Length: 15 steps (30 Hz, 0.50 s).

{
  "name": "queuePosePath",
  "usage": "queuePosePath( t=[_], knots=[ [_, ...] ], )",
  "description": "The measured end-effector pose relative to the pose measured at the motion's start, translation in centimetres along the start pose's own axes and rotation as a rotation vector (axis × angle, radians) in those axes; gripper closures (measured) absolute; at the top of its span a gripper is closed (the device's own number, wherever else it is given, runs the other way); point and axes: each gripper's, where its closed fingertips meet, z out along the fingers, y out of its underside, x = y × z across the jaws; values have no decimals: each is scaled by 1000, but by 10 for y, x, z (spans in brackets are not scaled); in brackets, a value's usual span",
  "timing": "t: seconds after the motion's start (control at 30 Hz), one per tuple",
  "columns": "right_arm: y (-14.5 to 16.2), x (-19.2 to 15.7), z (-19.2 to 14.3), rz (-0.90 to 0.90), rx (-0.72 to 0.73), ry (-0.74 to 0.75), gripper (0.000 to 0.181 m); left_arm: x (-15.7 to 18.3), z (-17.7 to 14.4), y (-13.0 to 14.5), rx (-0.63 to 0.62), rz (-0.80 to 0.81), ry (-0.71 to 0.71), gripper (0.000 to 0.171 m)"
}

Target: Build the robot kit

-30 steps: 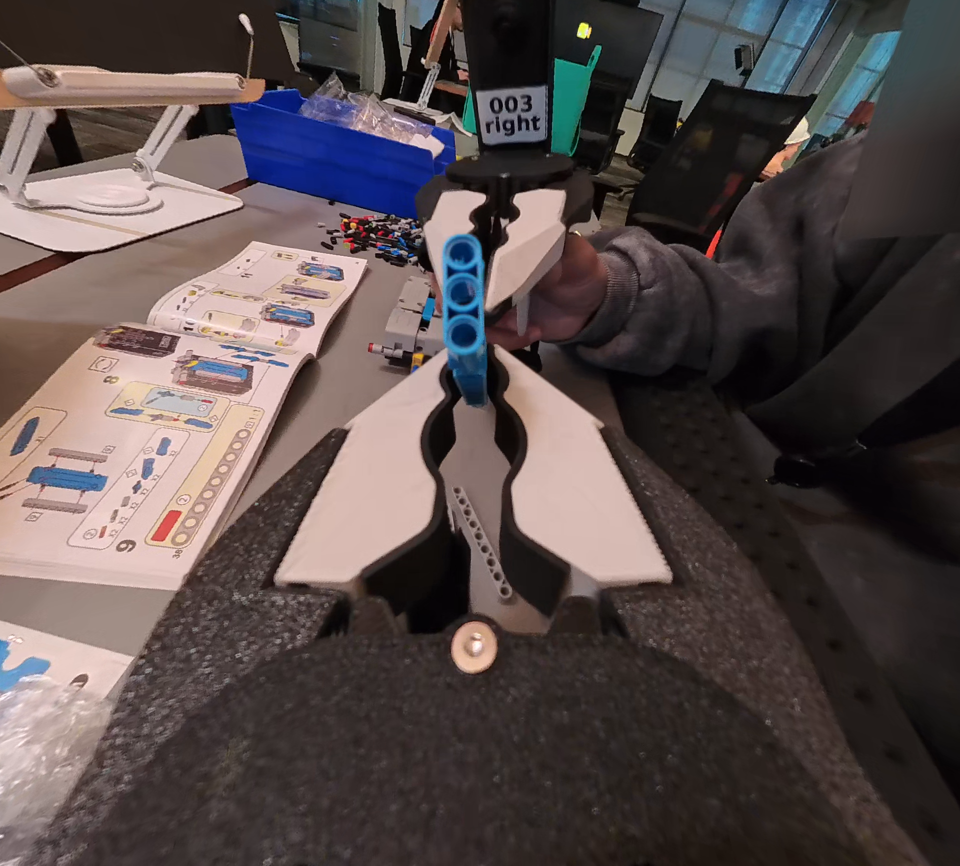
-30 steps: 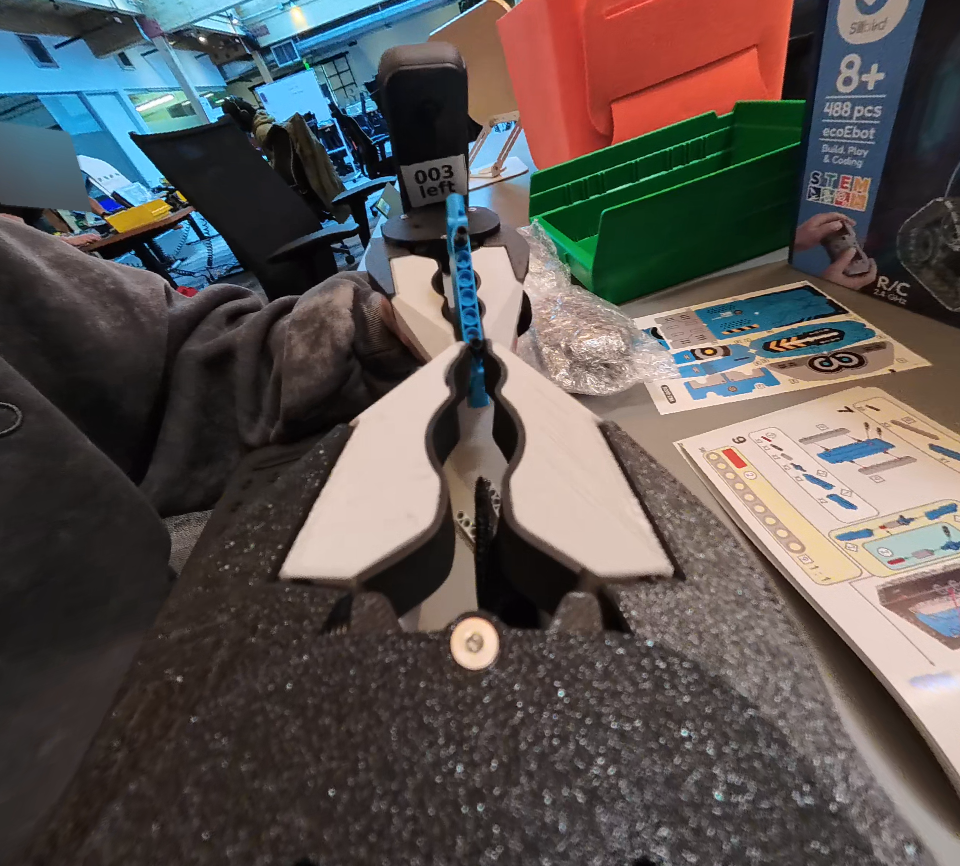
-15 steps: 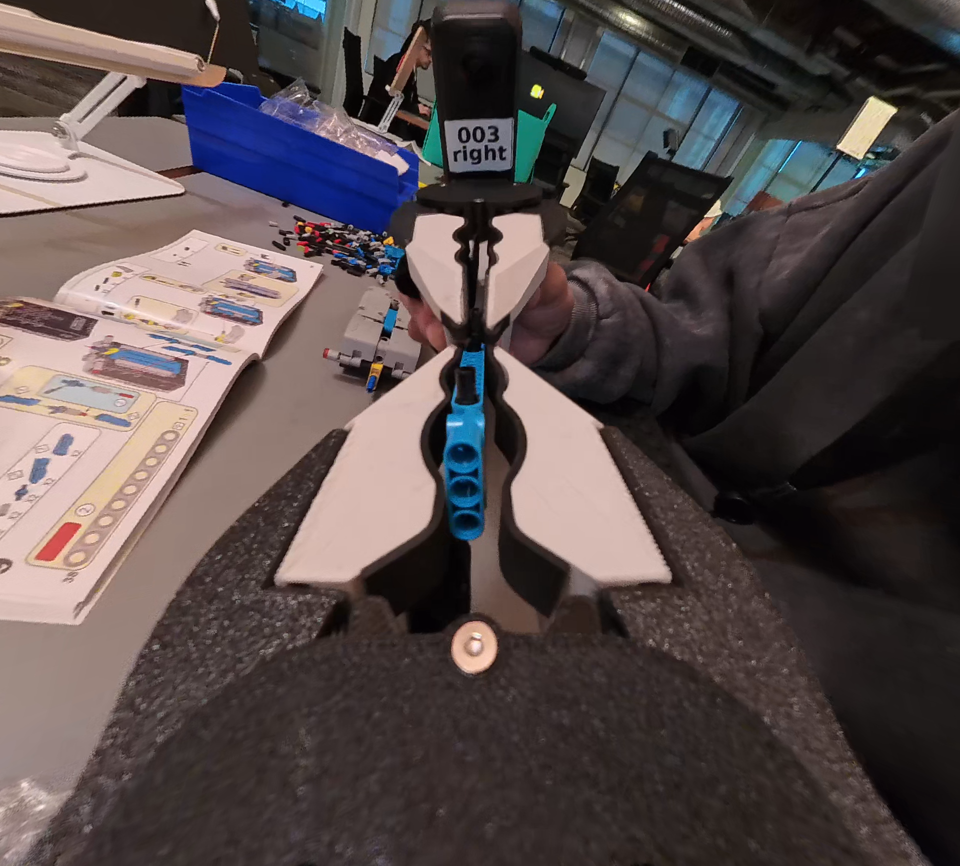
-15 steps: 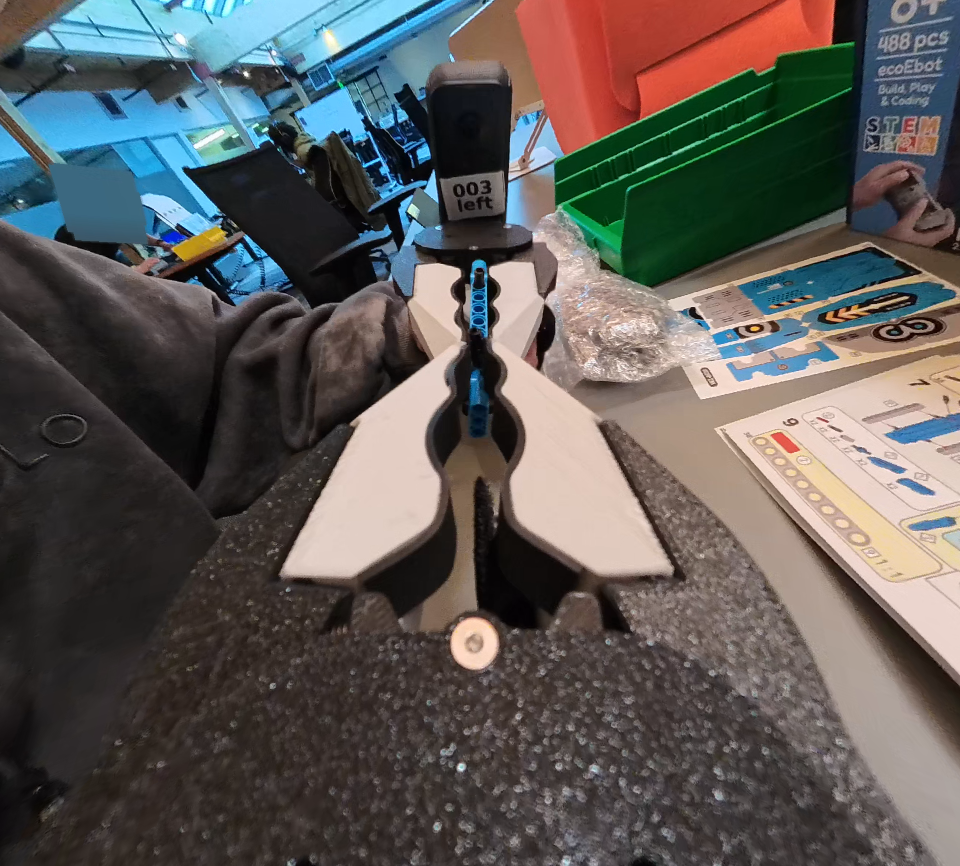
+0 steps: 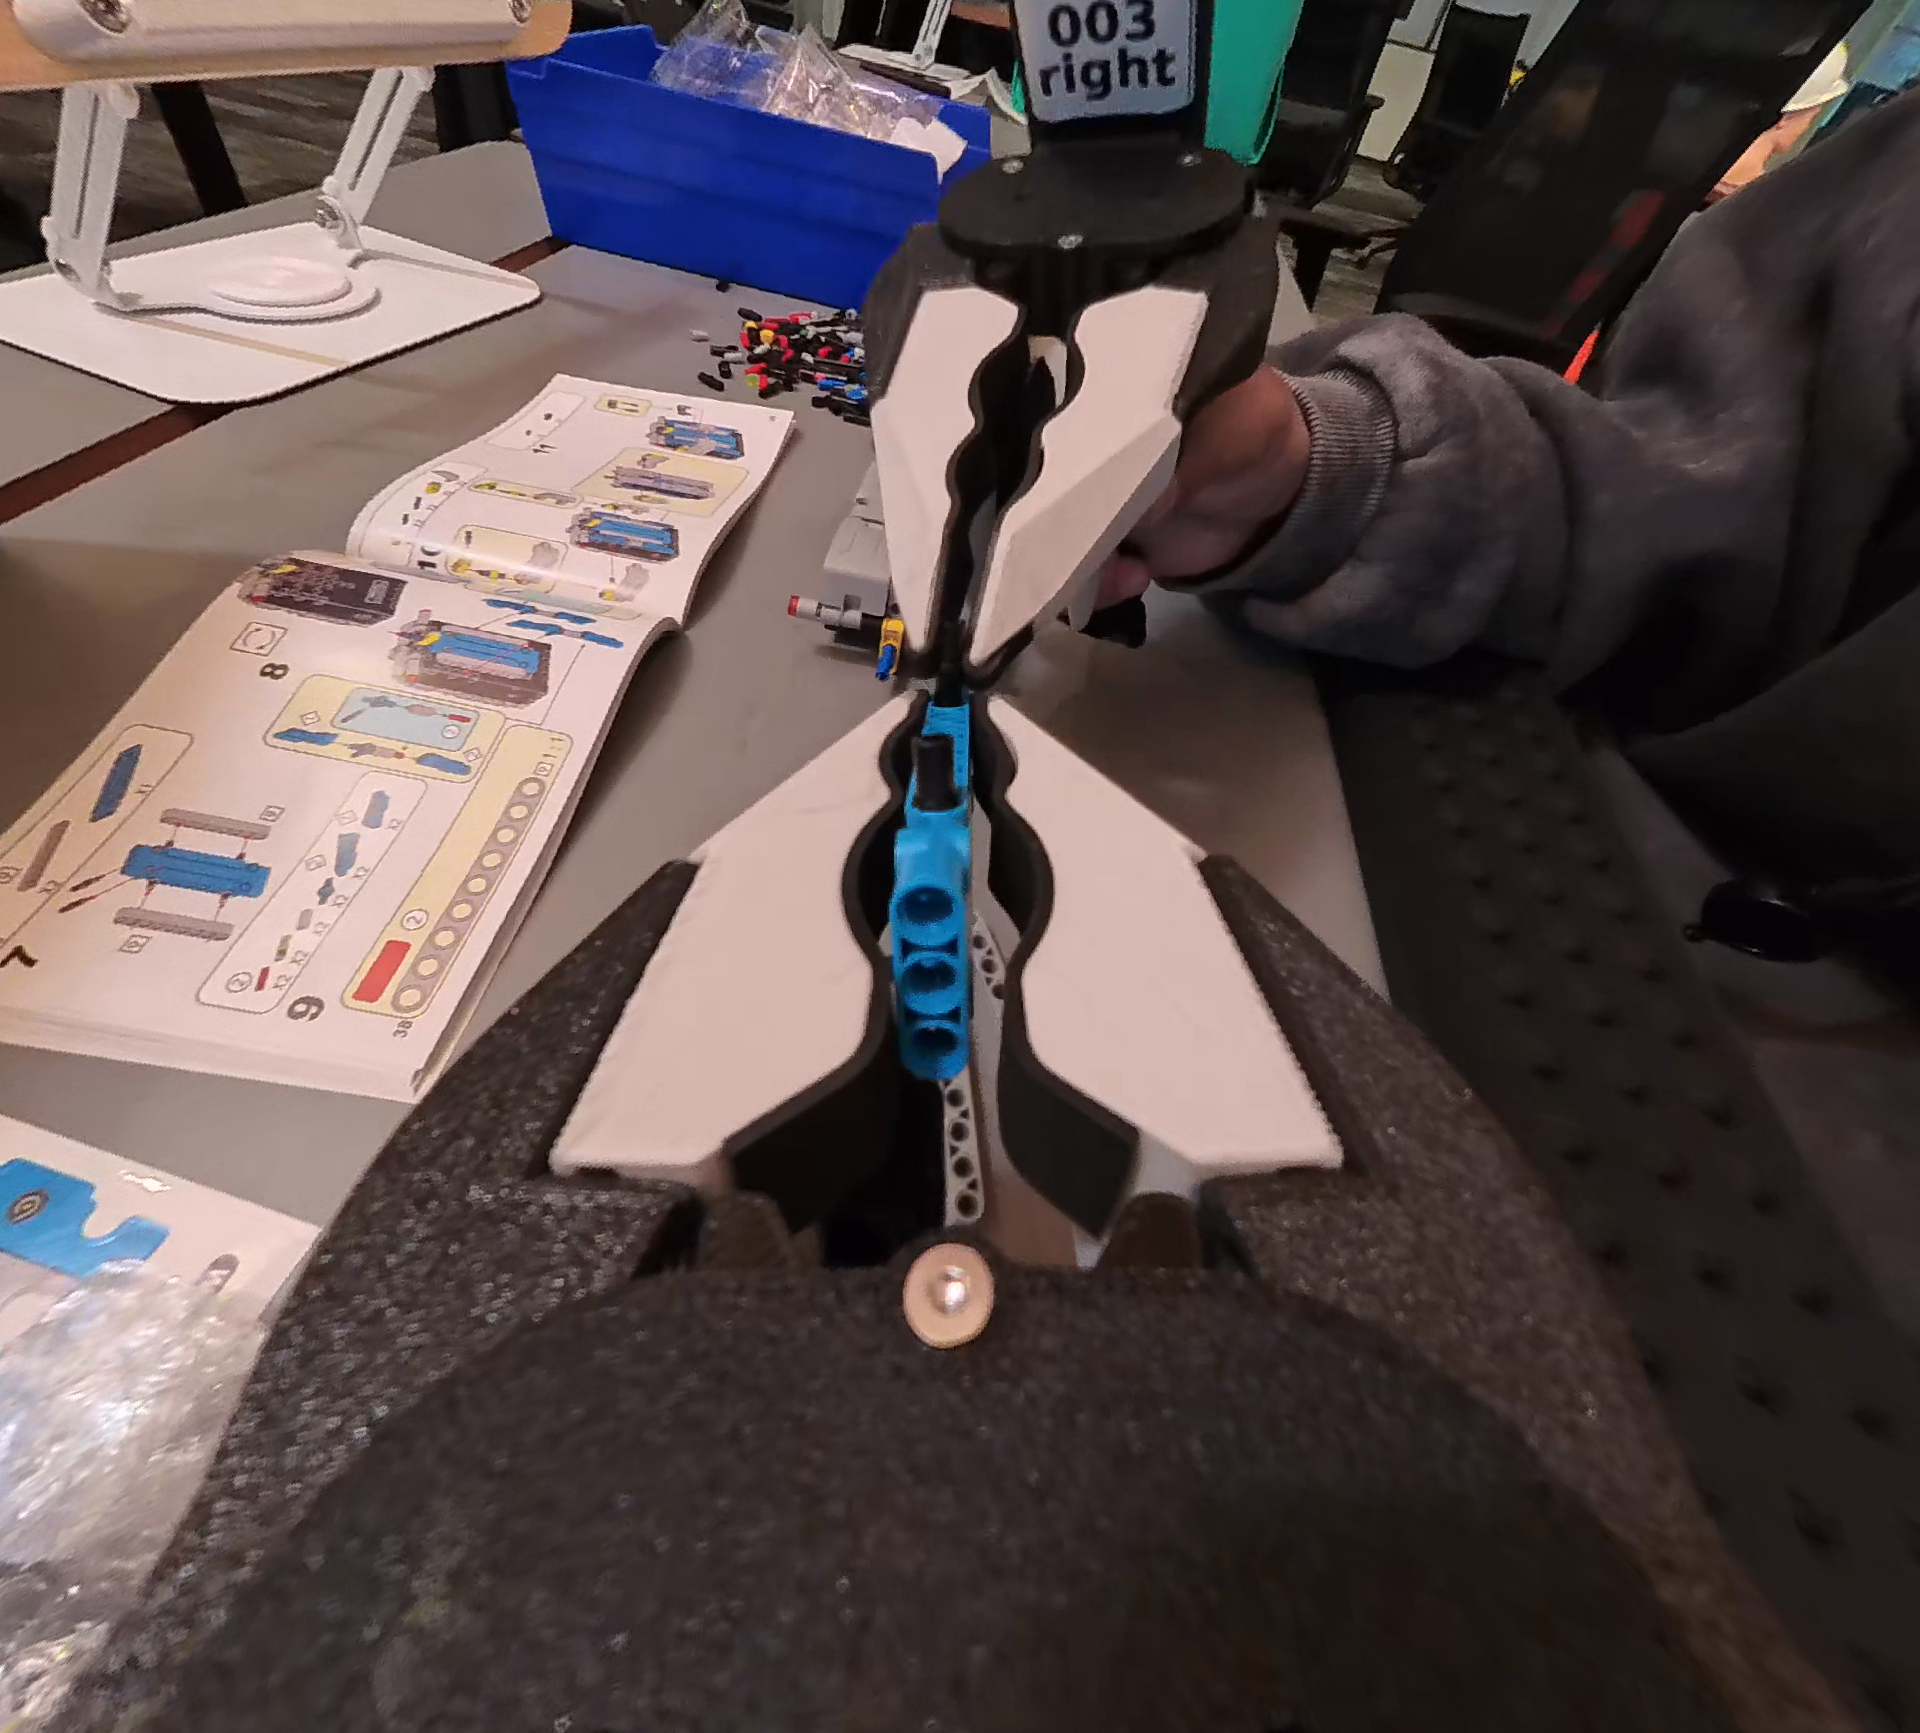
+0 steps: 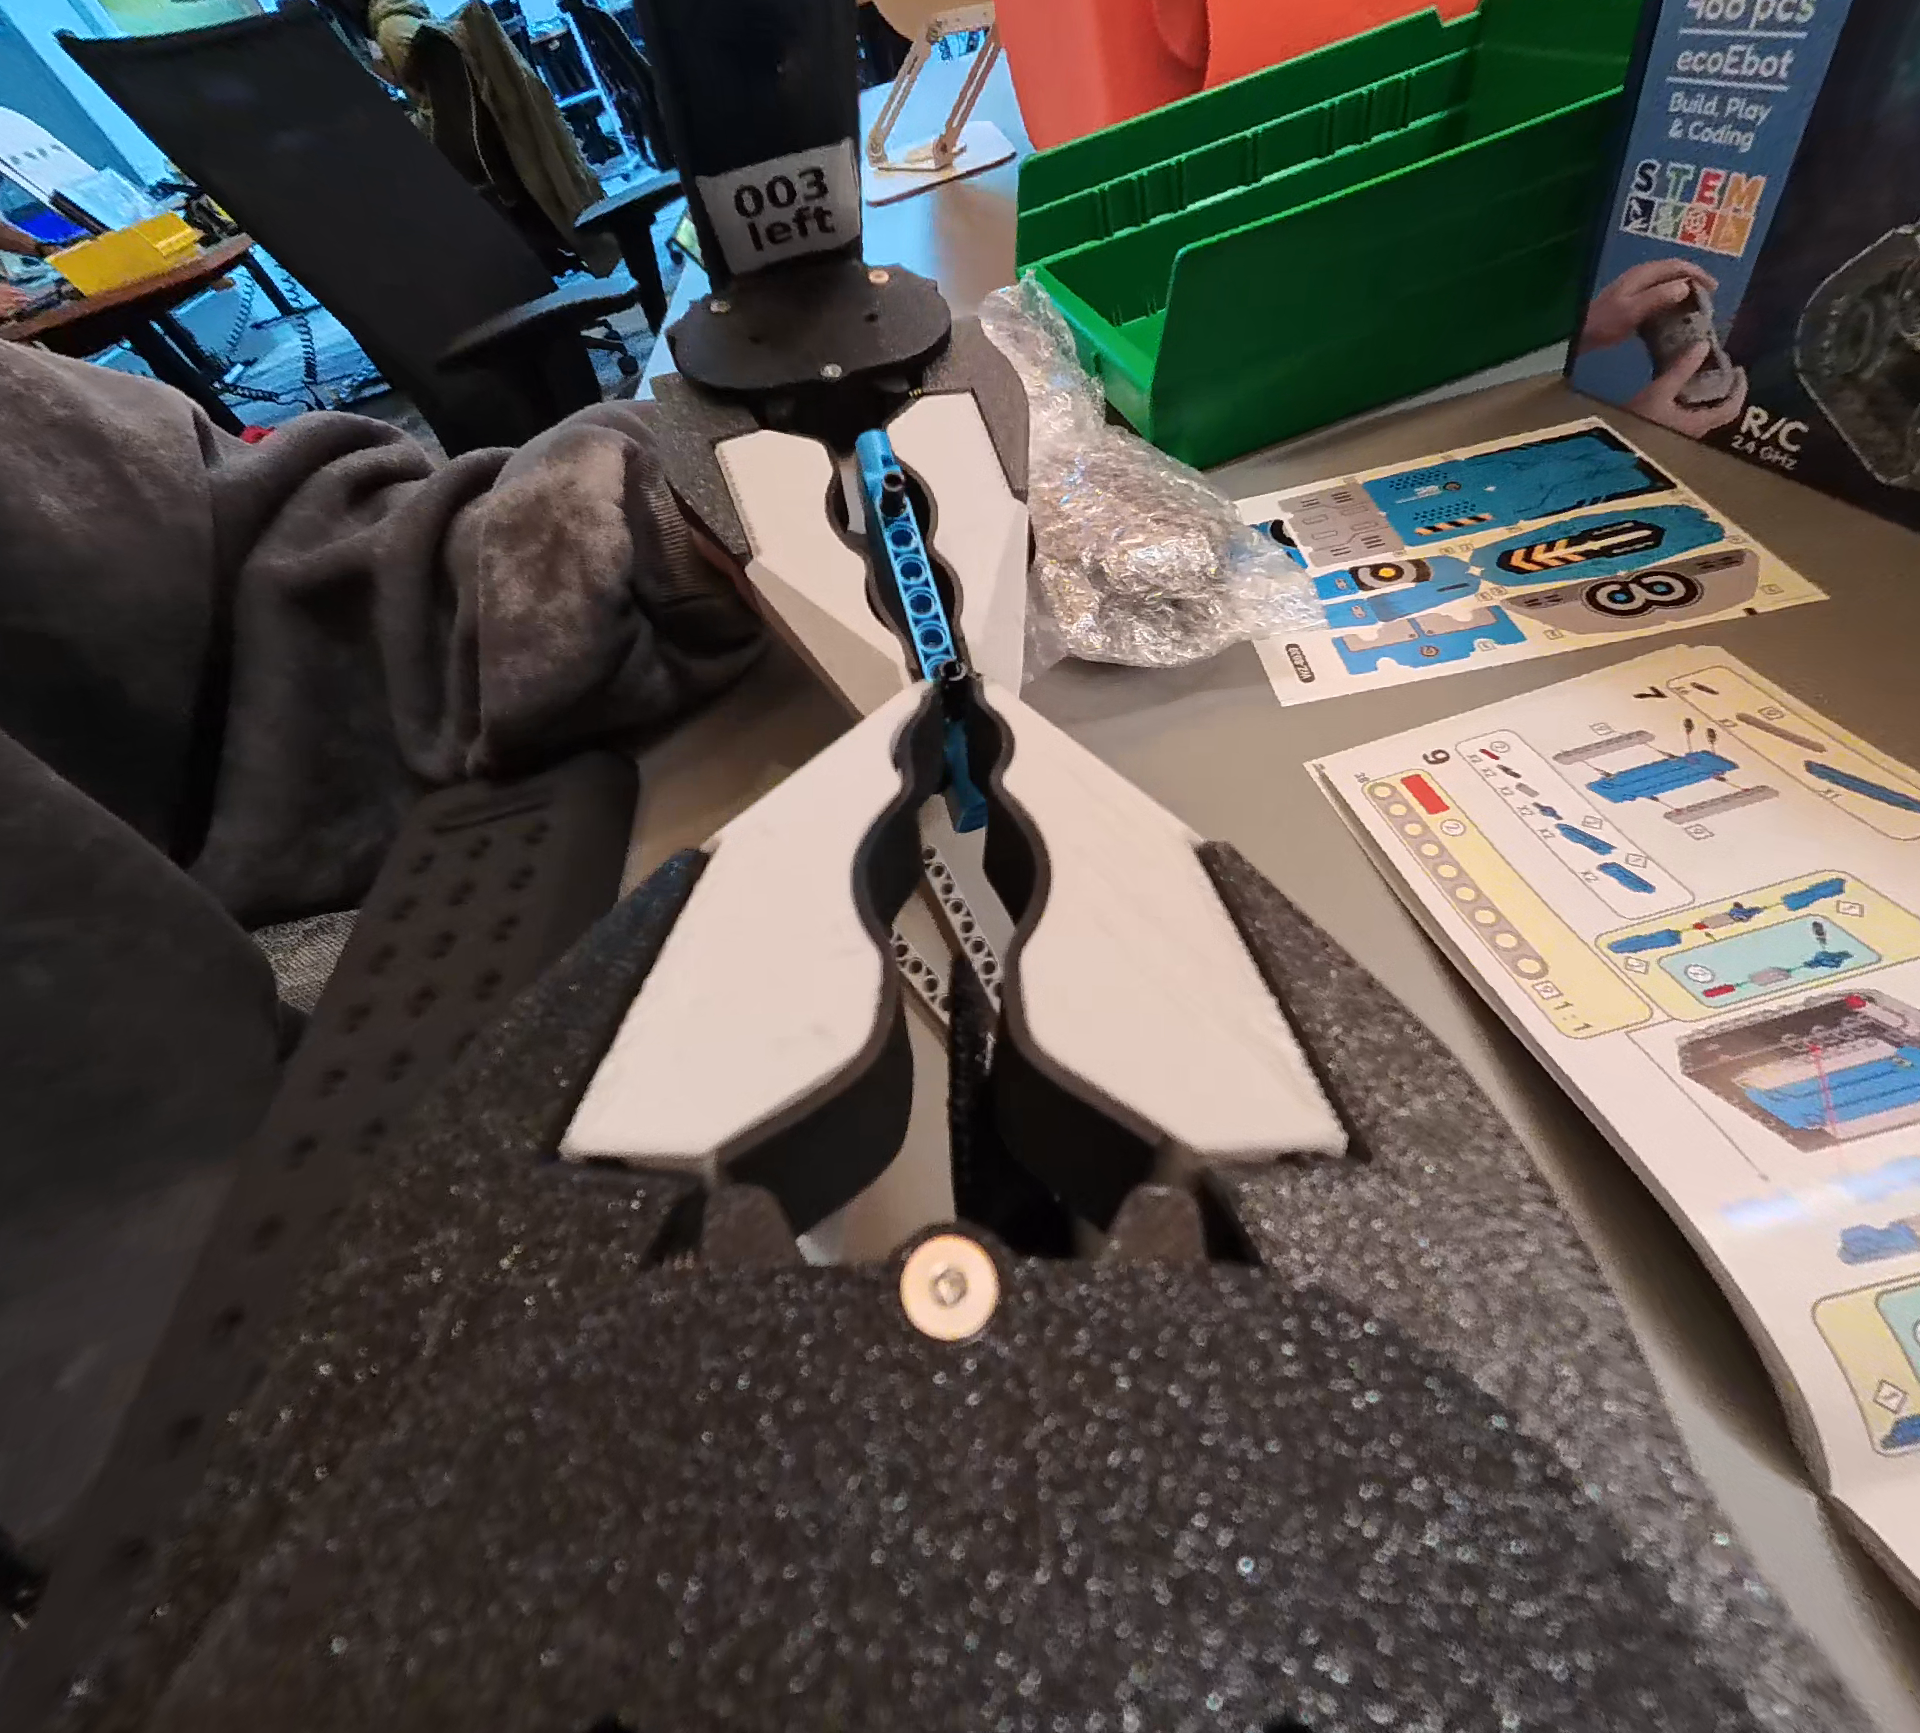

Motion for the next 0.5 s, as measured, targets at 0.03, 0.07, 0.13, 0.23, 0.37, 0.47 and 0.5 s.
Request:
queuePosePath(
  t=[0.03, 0.07, 0.13, 0.23, 0.37, 0.47, 0.5],
  knots=[
    [1, 1, 0, -9, -5, 12, 179, -1, 0, 1, -3, 8, -13, 166],
    [1, 2, 0, -22, -9, 21, 179, -1, 1, 1, -6, 9, -15, 166],
    [0, 1, -1, -16, 2, 12, 179, 0, 1, -1, 10, -7, -3, 167],
    [0, 0, -1, 10, 11, -9, 179, 0, 1, -1, 15, -18, 11, 166],
    [-4, 8, -5, 99, 58, -18, 179, -10, -1, 16, -114, 91, -75, 165],
    [6, 26, -14, 91, -35, 65, 178, -38, -7, 51, -344, 164, -230, 166],
    [23, 32, -13, 84, -137, 103, 178, -45, -11, 59, -395, 172, -266, 166]
  ],
)
